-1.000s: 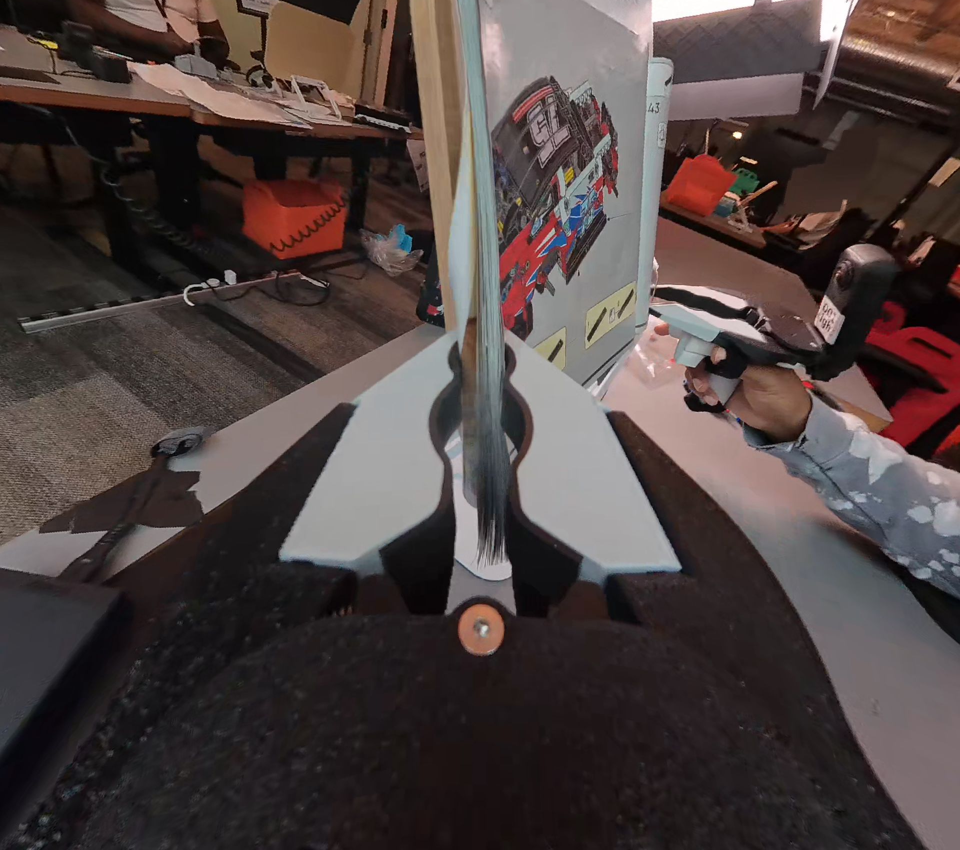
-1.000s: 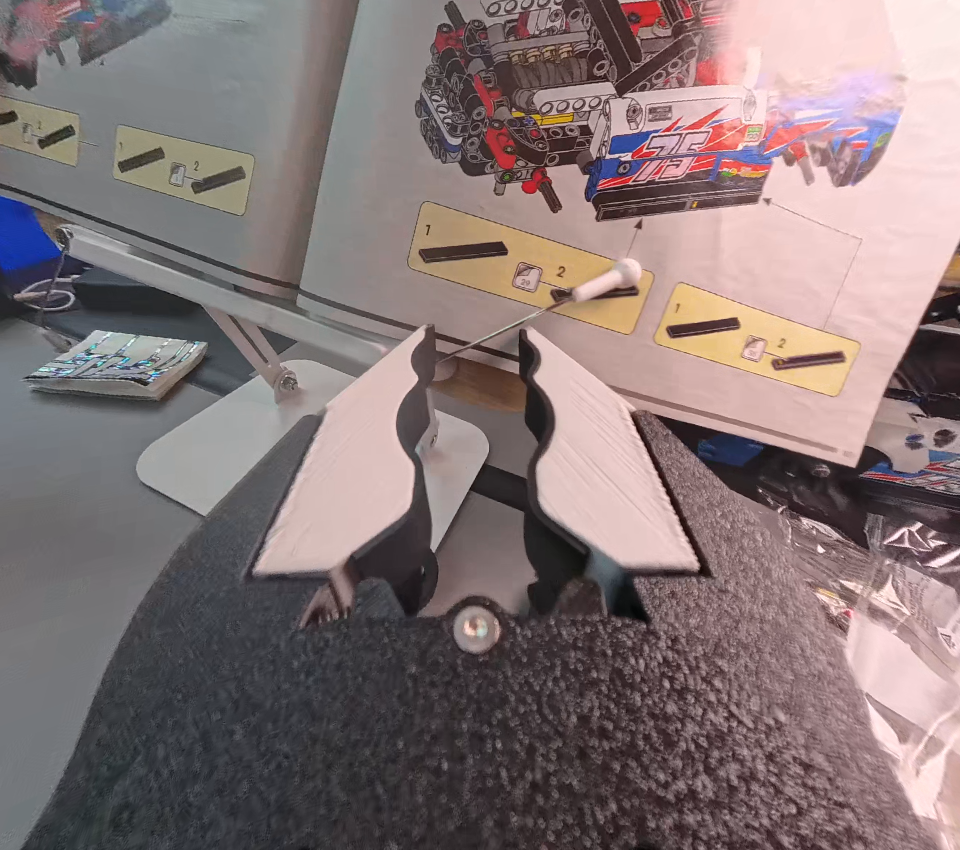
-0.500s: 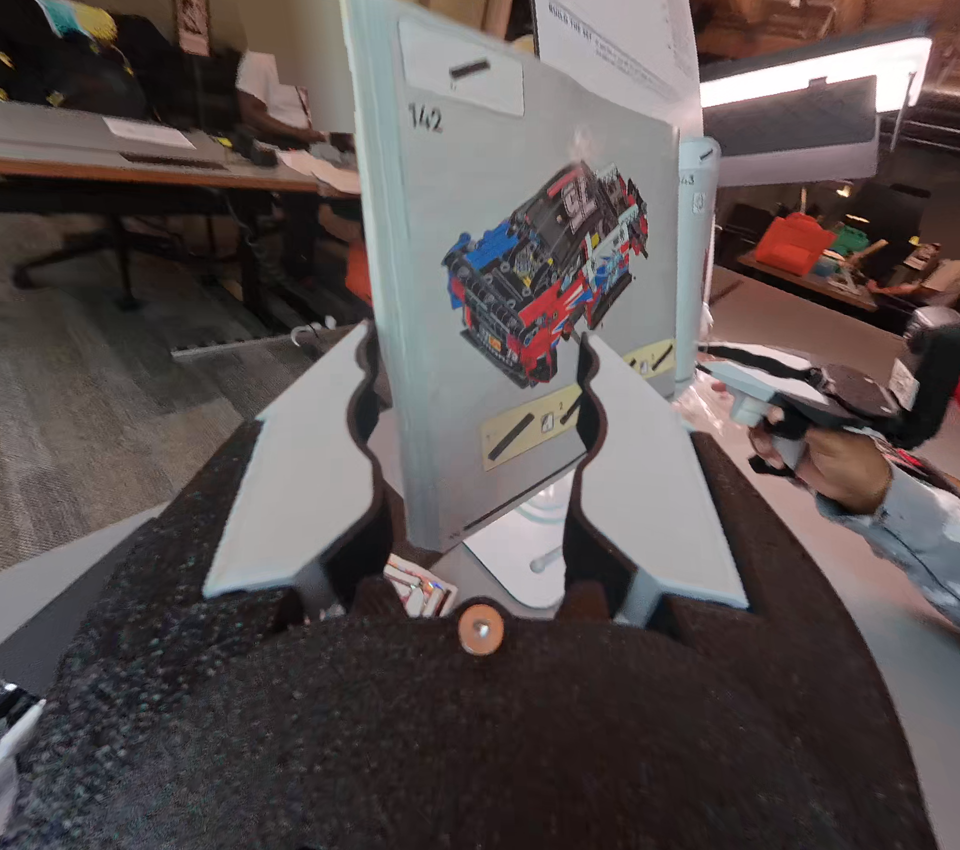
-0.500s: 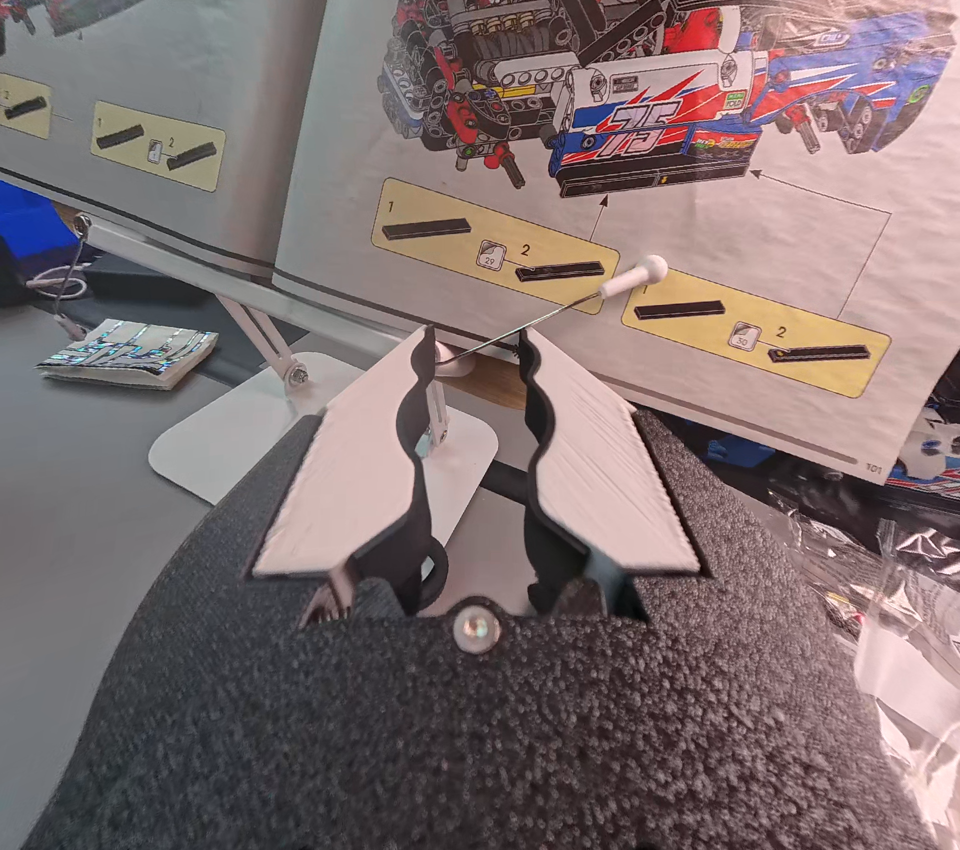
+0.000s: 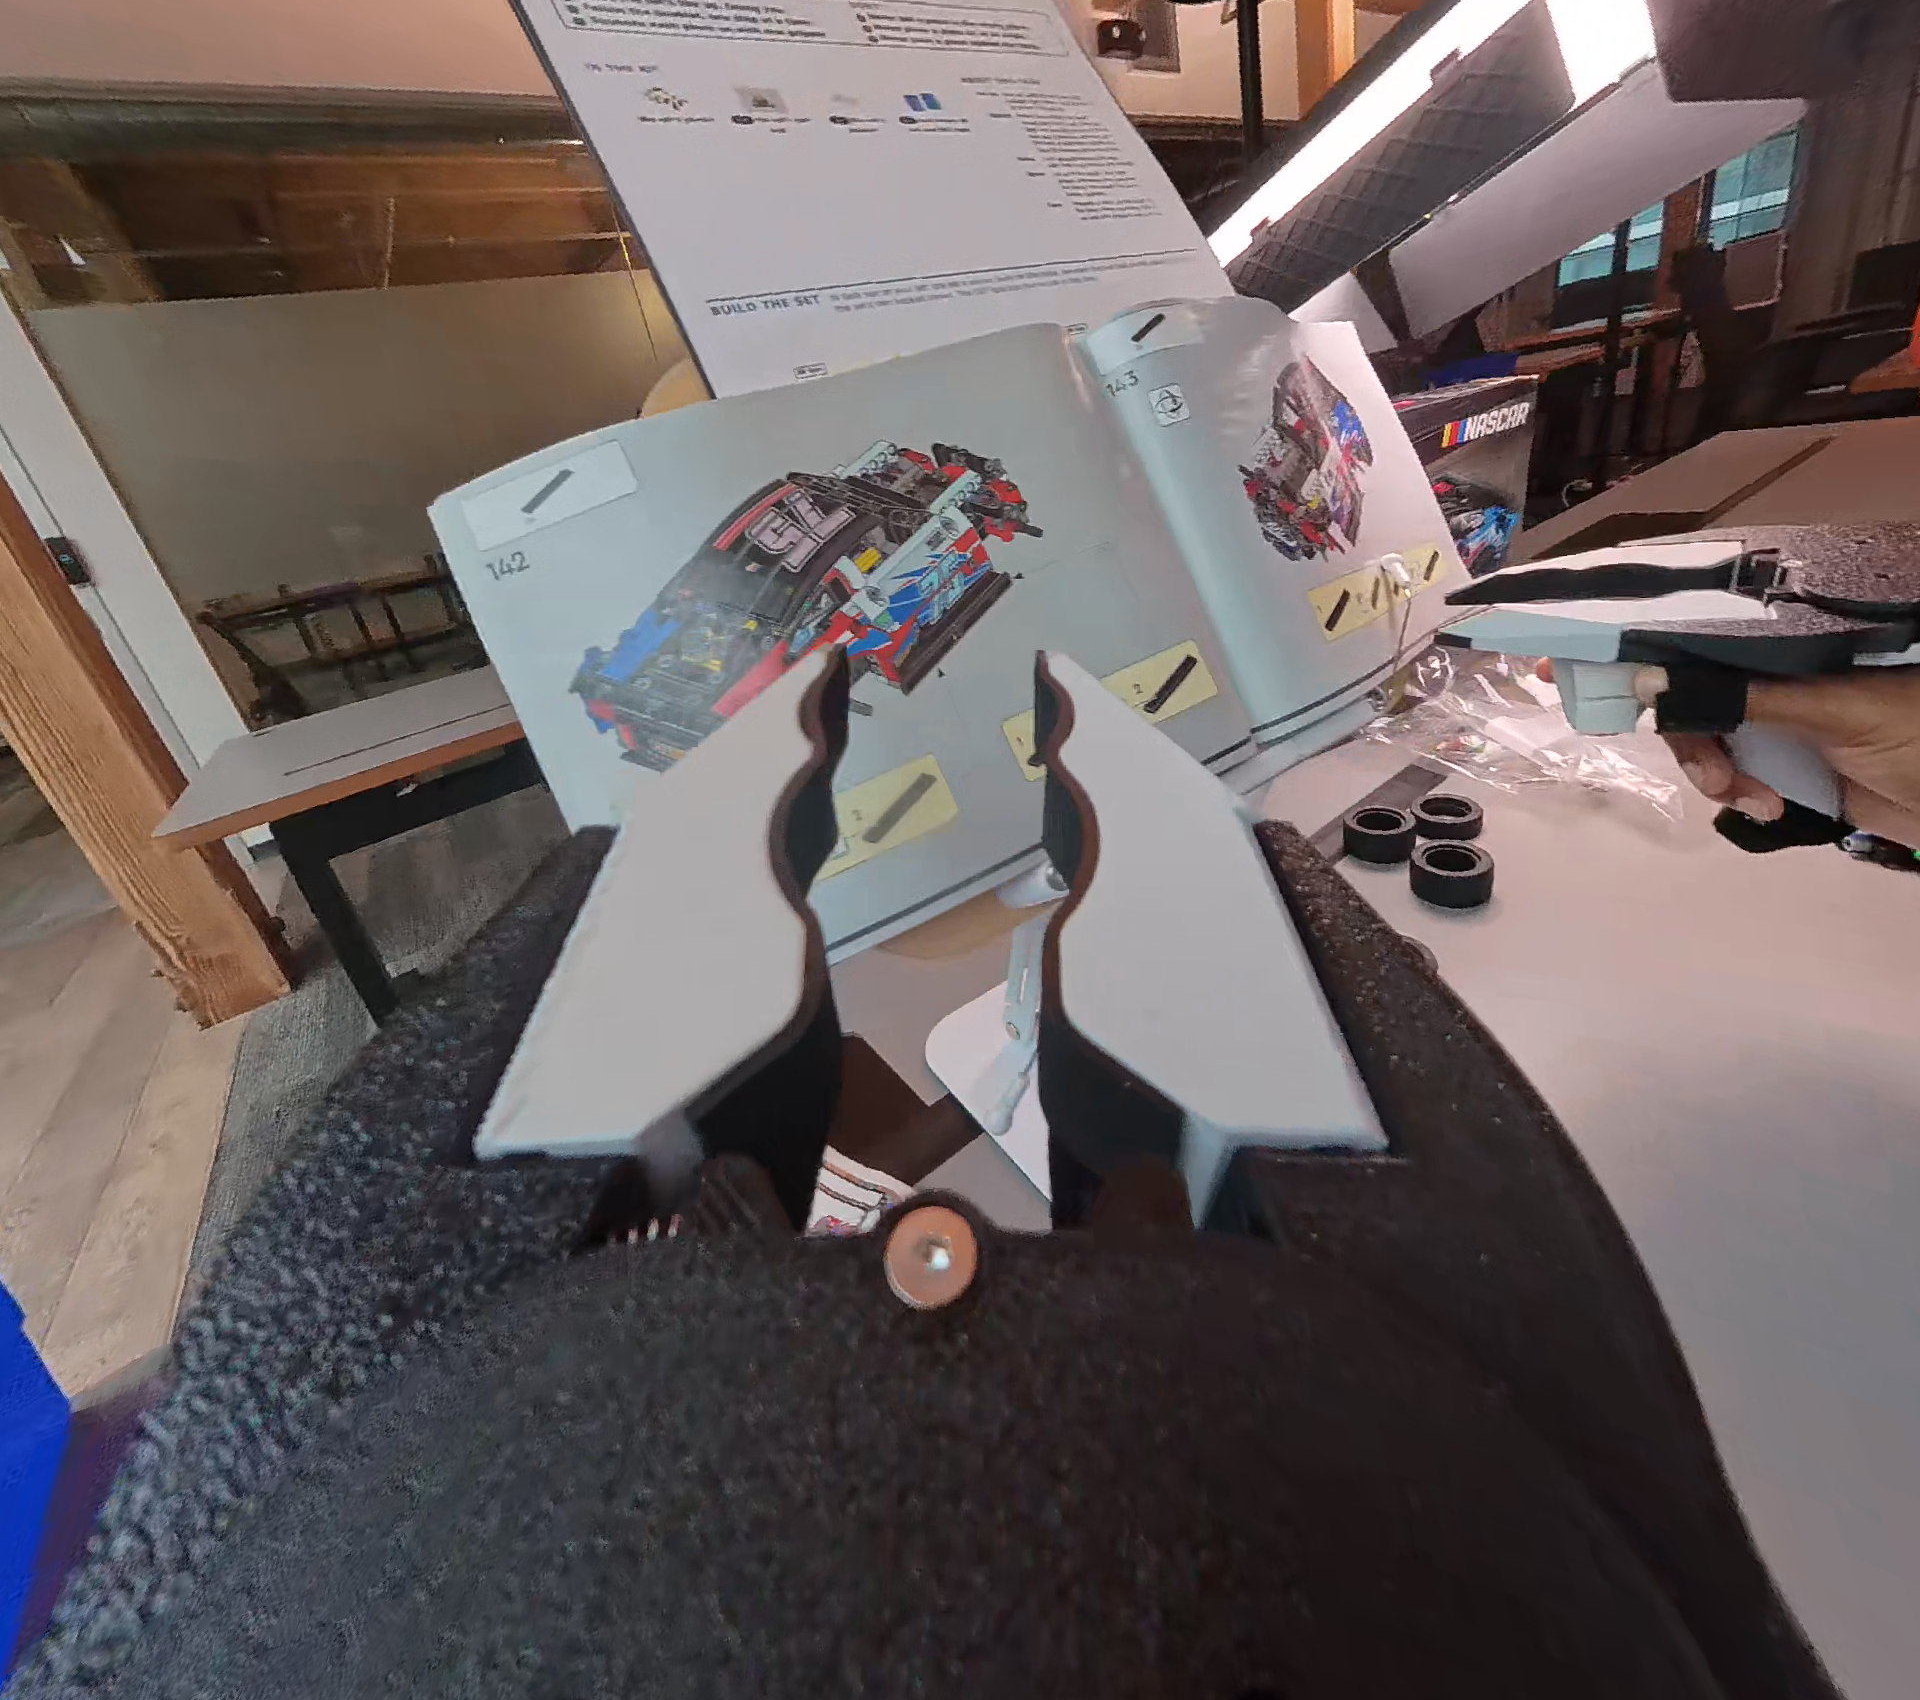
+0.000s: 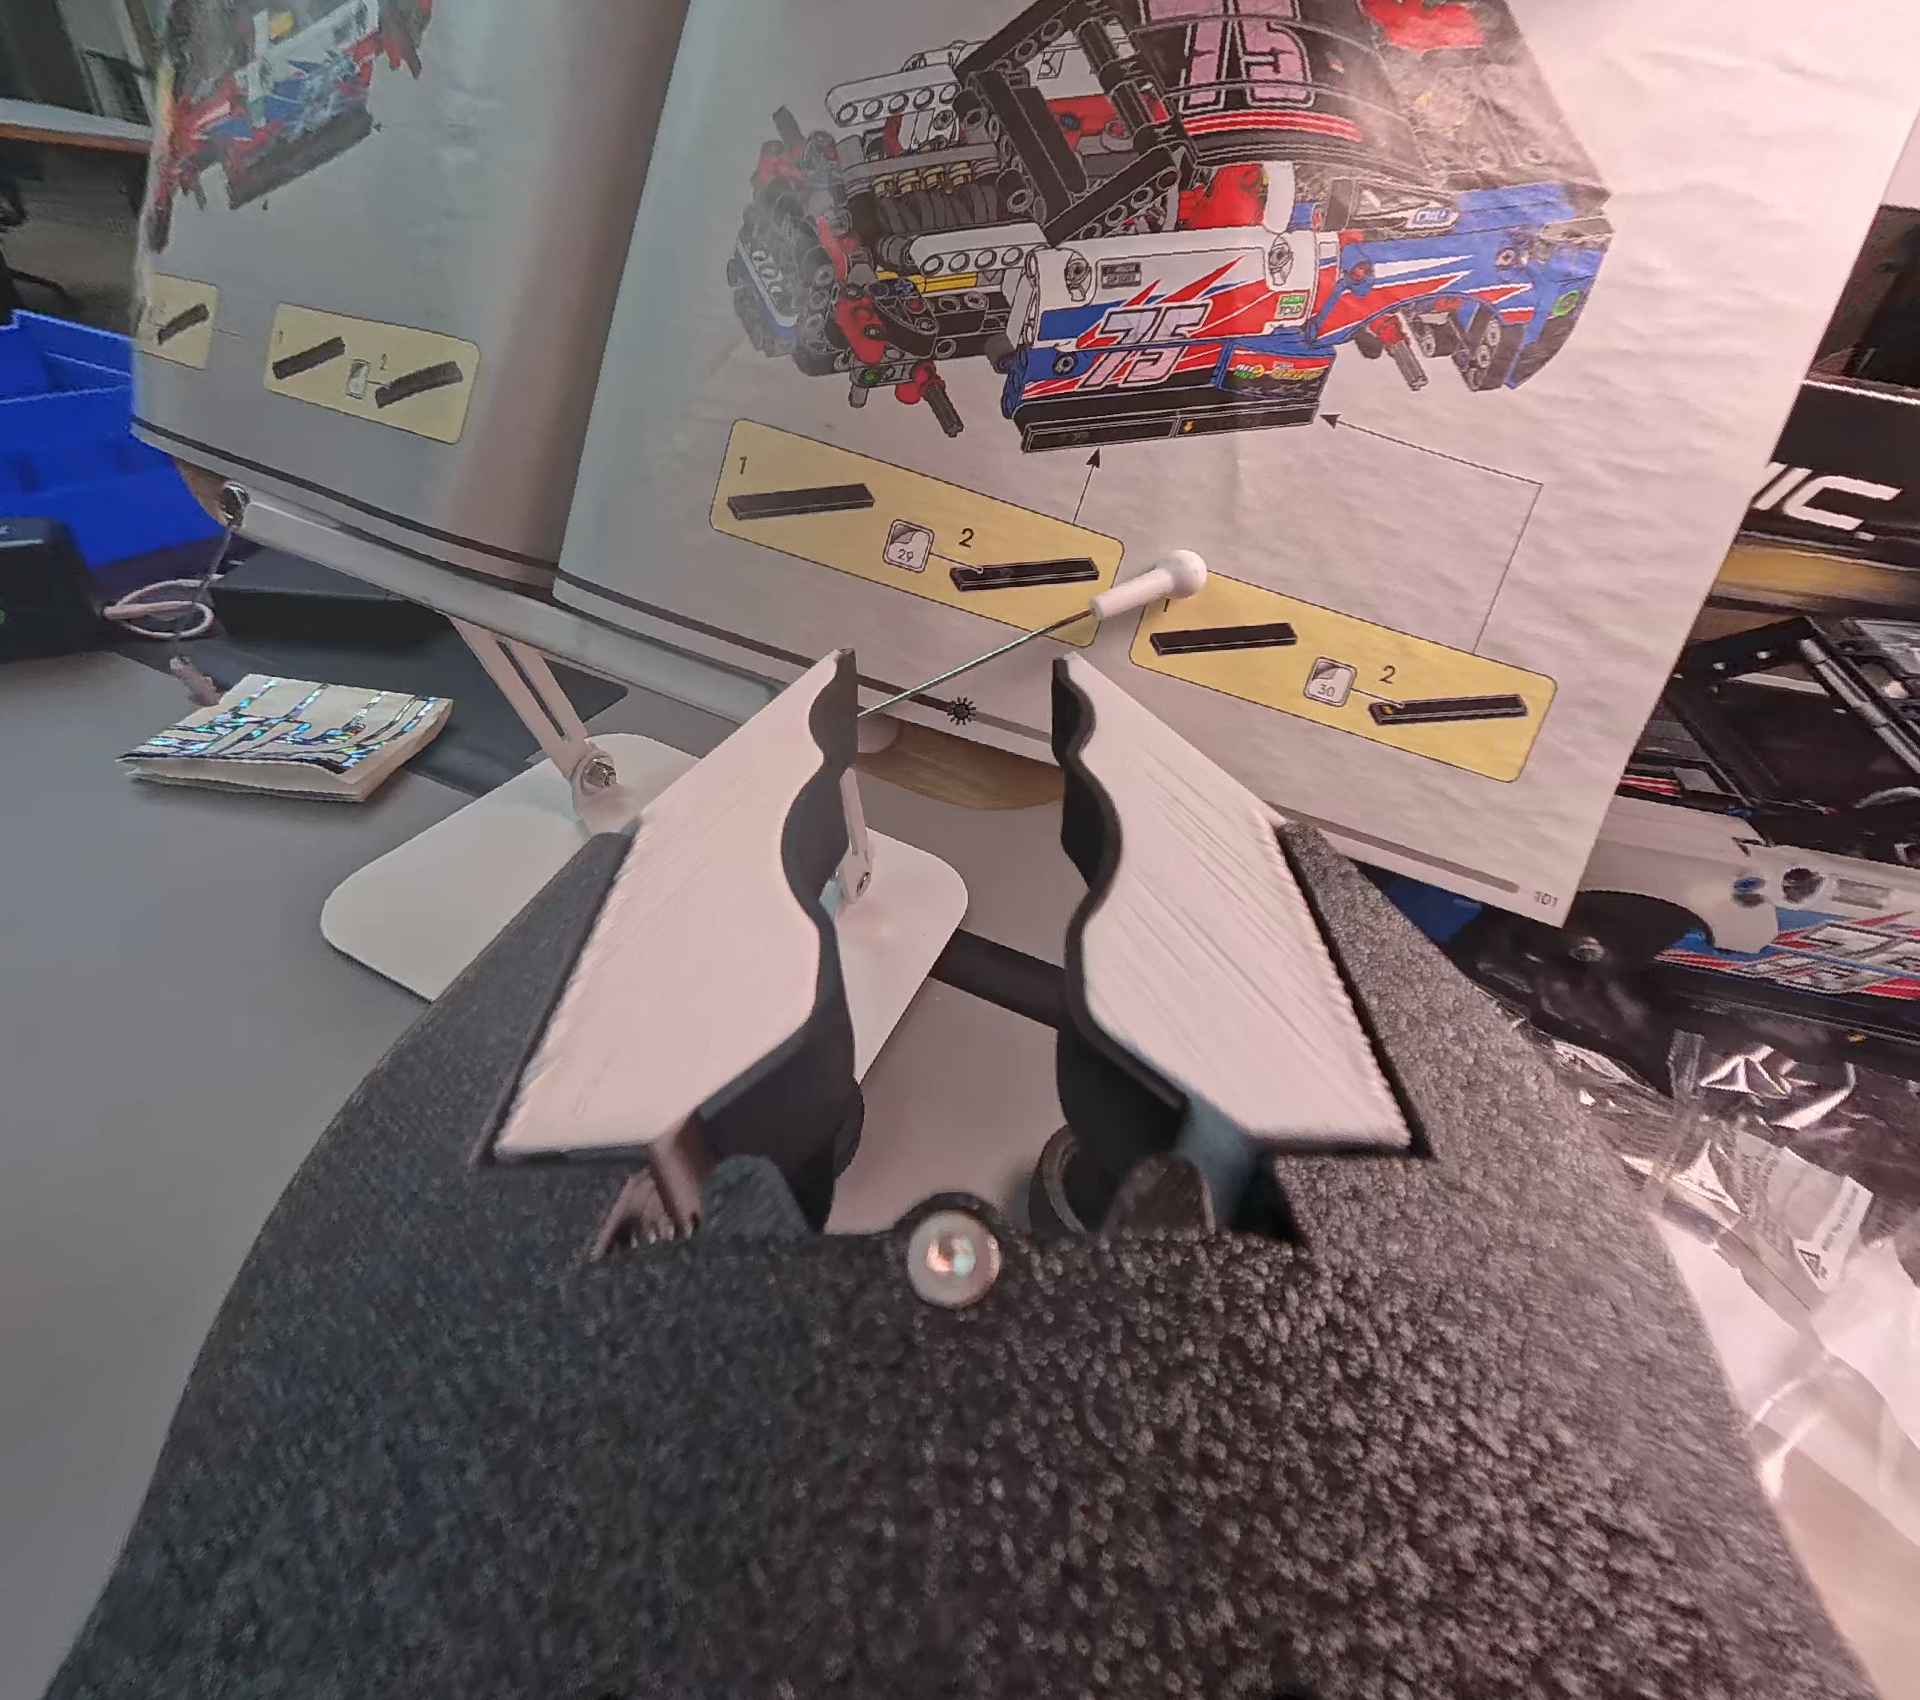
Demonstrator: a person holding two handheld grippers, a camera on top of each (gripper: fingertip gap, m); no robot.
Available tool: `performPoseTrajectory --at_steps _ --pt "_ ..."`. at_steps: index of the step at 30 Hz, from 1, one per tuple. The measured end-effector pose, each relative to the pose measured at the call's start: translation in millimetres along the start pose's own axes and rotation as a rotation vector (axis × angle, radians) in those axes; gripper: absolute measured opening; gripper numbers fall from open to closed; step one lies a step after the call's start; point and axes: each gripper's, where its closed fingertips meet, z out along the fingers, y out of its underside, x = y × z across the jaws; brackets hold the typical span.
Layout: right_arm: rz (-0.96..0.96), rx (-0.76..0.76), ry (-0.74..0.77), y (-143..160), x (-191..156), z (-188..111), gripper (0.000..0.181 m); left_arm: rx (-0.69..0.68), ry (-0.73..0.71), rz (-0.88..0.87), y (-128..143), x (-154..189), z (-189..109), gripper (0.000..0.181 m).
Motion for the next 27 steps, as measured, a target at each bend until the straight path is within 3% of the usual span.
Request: performPoseTrajectory --at_steps 4,8,14,20,27 --pt "-0.002 0.011 -0.005 -14 -1 -11 0.038 -0.003 -0.023 -0.025 7 19 -14 0.026" --pt "-0.009 0.020 0.009 -23 -4 -21 0.039 -0.056 -0.124 -0.050 32 13 -27 0.021" --pt "0.059 0.009 0.065 -2 -15 -30 0.038 -0.116 -0.270 -0.101 63 -5 -35 0.023" --pt "0.041 0.048 0.062 15 -17 -33 0.033 -0.146 -0.196 -0.154 95 6 -41 0.032" --pt "0.074 0.105 0.023 14 -24 -32 0.029 -0.123 -0.169 -0.177 101 11 -37 0.028"
